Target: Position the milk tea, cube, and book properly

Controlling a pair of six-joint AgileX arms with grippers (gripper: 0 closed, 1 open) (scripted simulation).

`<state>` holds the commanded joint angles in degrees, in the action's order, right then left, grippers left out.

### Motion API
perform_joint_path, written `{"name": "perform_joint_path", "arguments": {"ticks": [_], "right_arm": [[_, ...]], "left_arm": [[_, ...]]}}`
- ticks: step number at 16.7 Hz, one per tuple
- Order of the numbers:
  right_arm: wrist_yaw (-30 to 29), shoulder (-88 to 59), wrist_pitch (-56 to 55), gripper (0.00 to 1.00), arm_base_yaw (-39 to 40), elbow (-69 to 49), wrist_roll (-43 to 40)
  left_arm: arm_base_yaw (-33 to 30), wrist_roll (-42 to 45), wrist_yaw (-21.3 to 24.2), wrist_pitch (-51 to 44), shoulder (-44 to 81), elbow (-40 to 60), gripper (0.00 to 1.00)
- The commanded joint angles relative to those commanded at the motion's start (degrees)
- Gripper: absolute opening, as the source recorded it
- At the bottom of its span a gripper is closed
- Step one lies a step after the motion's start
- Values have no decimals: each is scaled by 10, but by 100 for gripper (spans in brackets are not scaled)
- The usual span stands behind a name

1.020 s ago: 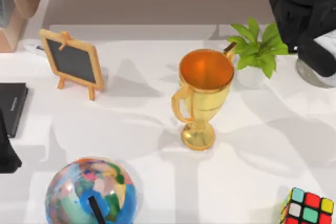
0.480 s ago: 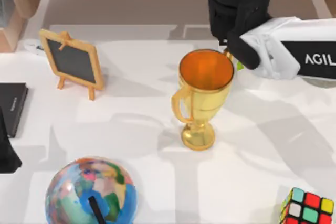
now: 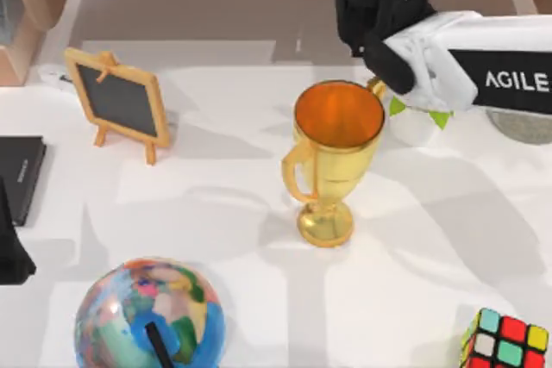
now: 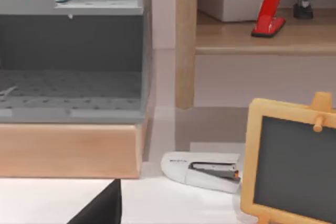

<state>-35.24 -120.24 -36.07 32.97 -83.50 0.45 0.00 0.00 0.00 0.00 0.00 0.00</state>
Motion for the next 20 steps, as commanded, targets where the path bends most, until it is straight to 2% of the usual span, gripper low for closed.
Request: {"name": "perform_joint_path", "arguments": {"ticks": [7, 12, 20], "right_arm": [[35, -95, 57, 100, -36, -154, -2], [38, -102, 62, 100, -40, -166, -2], [38, -102, 62, 40, -40, -166, -2]], "left_arm": [[0, 0, 0, 0, 0, 0, 100], [0, 0, 0, 0, 0, 0, 100], [0, 0, 0, 0, 0, 0, 100]]}}
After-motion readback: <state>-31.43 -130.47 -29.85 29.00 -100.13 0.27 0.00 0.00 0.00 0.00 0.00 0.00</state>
